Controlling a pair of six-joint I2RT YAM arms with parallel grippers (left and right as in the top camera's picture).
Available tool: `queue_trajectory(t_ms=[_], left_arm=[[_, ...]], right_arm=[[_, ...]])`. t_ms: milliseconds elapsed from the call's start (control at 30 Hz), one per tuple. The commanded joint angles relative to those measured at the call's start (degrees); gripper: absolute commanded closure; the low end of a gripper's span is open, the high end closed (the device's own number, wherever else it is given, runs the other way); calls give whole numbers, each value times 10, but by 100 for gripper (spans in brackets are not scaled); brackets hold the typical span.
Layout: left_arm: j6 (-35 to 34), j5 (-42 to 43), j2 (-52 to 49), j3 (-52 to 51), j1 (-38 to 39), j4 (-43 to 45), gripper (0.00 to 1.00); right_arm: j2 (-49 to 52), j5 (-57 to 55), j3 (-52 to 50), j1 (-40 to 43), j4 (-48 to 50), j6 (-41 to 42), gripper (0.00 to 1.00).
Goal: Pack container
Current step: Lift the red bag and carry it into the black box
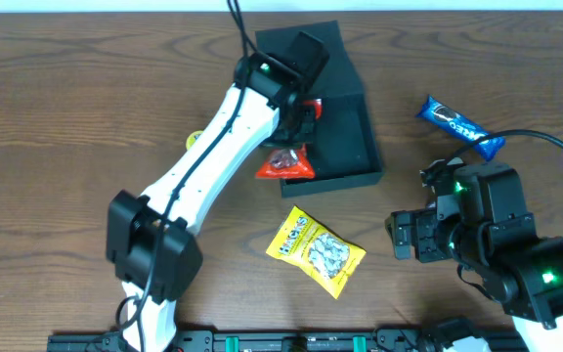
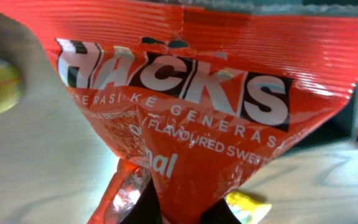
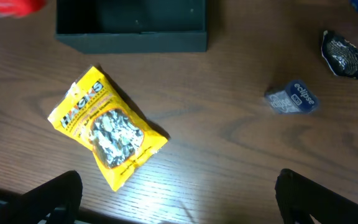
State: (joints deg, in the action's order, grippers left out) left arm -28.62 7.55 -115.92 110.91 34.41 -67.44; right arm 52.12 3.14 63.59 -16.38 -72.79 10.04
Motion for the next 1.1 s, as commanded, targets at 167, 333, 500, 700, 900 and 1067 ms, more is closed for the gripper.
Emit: queue_trajectory(t_ms=[167,333,500,700,900,1067], left_arm=[[-57,31,-43,19,1,60,94],[-76,42,-64,19,7,80,94],[-93,6,-67,19,14,95,94],[-94,-6,-86,18,13,91,94],[-109,-26,-107,17,13,81,94],[-109,-37,-113,17,12,79,94]], right_arm=[[-1,-12,3,-5,0,-5,1],[-1,-12,3,-5,0,-5,1],[4,-12,3,-5,2,-5,1],[7,-12,3,-5,2,-5,1],[8,-12,3,-5,2,-5,1],[8,-12,3,-5,2,-5,1]])
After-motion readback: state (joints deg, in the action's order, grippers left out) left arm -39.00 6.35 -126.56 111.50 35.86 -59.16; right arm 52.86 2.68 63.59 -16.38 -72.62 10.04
